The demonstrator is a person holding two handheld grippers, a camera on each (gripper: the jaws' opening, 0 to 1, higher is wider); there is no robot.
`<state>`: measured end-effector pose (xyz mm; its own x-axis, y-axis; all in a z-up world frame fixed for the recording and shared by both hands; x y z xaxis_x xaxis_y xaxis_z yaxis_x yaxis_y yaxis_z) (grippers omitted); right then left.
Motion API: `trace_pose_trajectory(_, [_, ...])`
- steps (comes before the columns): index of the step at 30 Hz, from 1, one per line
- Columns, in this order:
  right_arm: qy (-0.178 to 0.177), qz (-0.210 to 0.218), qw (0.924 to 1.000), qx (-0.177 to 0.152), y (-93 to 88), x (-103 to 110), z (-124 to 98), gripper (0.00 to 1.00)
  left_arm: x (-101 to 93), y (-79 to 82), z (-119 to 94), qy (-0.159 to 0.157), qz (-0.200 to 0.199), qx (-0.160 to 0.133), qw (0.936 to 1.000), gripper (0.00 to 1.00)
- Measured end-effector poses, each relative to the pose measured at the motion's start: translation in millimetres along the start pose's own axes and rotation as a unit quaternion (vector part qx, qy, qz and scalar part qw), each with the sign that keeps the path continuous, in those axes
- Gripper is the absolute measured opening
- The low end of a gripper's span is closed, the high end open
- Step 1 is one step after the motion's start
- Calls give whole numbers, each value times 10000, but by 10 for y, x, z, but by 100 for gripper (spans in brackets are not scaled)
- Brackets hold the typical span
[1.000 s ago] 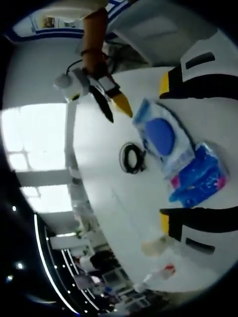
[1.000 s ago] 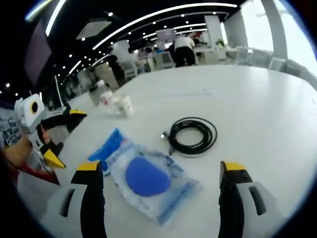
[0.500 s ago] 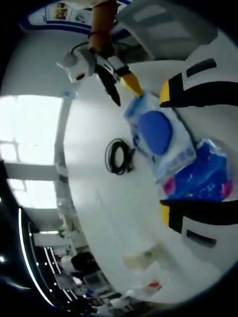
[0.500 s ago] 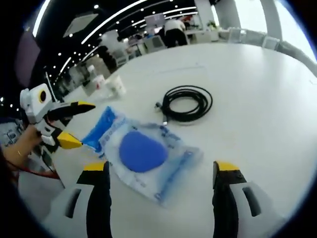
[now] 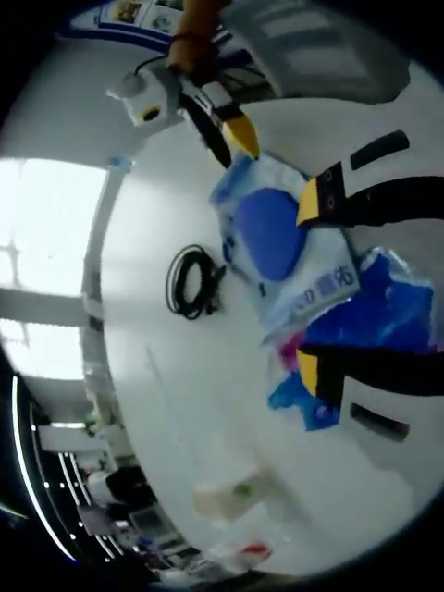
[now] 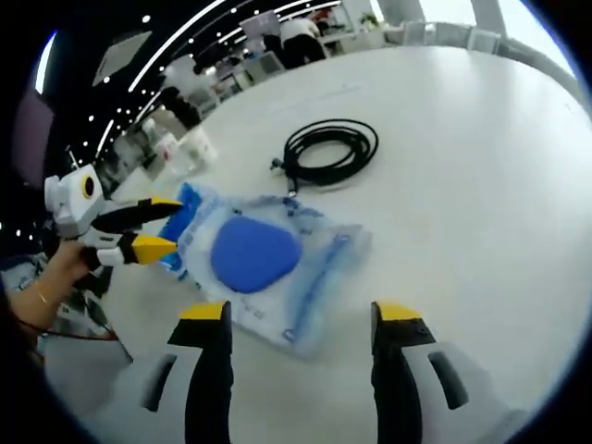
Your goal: Arrange the tabletop items into an orderly group along one side of the table until the central work area is clear of visible clutter.
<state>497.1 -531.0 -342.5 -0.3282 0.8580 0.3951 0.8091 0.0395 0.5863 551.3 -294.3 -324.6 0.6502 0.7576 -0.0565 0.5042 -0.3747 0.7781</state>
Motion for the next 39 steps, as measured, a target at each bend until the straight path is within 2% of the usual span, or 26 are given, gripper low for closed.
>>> trace_pose_trajectory(4, [-123,191,9997,5,-38,-37,1,38,16,-21,13,23,-168,19,9999,36])
trace_pose_trajectory(6, [-55,160,9998,65,-51,-19,2,32,25,-70,6,62,-436,265,9987,31])
trace_pose_trajectory(7, [-61,130,9999,64,-61,-7,8,30,17,-74,6,14,-502,299,9983,30])
trace_pose_trajectory(9, [-90,9,9999,65,-65,-2,19,27,14,-66,0,21,-559,229,9982,29])
trace_pose_trajectory(14, [-104,28,9999,123,-72,-5,18,23,8,-141,10,59,-595,513,9969,21])
trace_pose_trajectory(21, [-19,177,9997,179,-101,10,14,18,-4,-200,27,97,-708,669,9952,13])
trace_pose_trajectory(24, [10,86,9997,227,-105,20,15,16,-6,-192,8,104,-536,656,9963,8])
trace_pose_trajectory(28, [119,4,9994,323,-114,42,15,11,6,-197,1,159,-521,687,9962,3])
trace_pose_trajectory(33, [228,62,9988,434,-132,73,8,9,-34,-182,-22,170,-31,858,9962,0])
trace_pose_trajectory(39, [247,-27,9987,442,-82,105,-72,2,-79,-168,-59,112,-32,934,9956,0])
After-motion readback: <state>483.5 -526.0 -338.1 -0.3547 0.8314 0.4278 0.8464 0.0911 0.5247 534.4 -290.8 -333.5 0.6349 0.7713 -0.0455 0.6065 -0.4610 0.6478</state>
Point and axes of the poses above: the point that each gripper's makers call its tool centre point, and the gripper's own axes: z roughly forward along the fingers, x roughly to its left, y roughly out of its top, the point moved 6 cm from there along -z, roughly backward along the fingers, and after that the axes turned 5 degrees about y, right-handed, at the moved point
